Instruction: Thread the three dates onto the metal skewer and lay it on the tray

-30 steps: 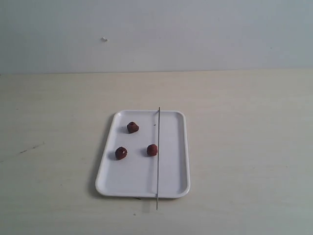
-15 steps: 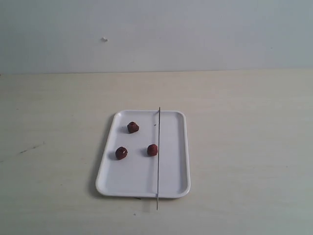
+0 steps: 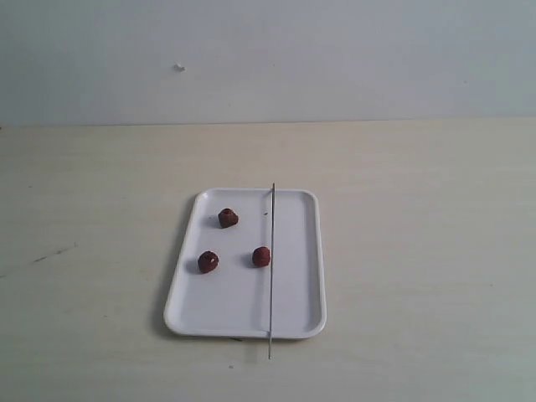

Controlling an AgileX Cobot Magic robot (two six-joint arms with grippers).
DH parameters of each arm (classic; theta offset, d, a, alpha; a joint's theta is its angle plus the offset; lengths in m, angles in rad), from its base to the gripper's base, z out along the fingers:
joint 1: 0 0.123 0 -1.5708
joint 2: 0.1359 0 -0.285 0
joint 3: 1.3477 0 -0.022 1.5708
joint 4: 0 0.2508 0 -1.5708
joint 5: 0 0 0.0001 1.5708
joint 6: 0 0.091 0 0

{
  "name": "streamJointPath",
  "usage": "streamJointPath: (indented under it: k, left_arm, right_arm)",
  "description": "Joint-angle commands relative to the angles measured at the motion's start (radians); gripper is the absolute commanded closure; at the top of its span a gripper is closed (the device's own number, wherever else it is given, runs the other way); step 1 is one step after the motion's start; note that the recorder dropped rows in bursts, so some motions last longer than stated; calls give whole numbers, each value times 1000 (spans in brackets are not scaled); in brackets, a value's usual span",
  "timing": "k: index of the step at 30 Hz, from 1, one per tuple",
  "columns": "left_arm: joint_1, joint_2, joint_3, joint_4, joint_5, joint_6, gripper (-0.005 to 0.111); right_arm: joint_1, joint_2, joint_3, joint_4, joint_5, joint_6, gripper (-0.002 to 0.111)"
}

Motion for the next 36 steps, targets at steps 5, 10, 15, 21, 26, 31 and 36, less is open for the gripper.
streamJointPath:
  k: [5,10,15,21,26,31,36]
  left_arm:
    - [3,-6,3,1,-2,3,107]
    - [3,-6,3,1,-2,3,107]
    - [3,-6,3,1,-2,3,107]
    - [3,-6,3,1,-2,3,107]
    - [3,-6,3,1,-2,3,107]
    - [3,-6,3,1,-2,3,107]
    - [3,-6,3,1,-2,3,107]
  right_arm:
    - [-6,349,-288,630,175,-649,108]
    - [-6,732,-532,645,543,-740,108]
    - [-6,1090,-742,533,974,-740,108]
    - [-6,1388,-878,249,1334,-575,108]
    - [-6,1503,-865,168,1476,-516,108]
    - [43,1517,-836,162,1487,-402,108]
    - [201,1517,-836,162,1413,-266,108]
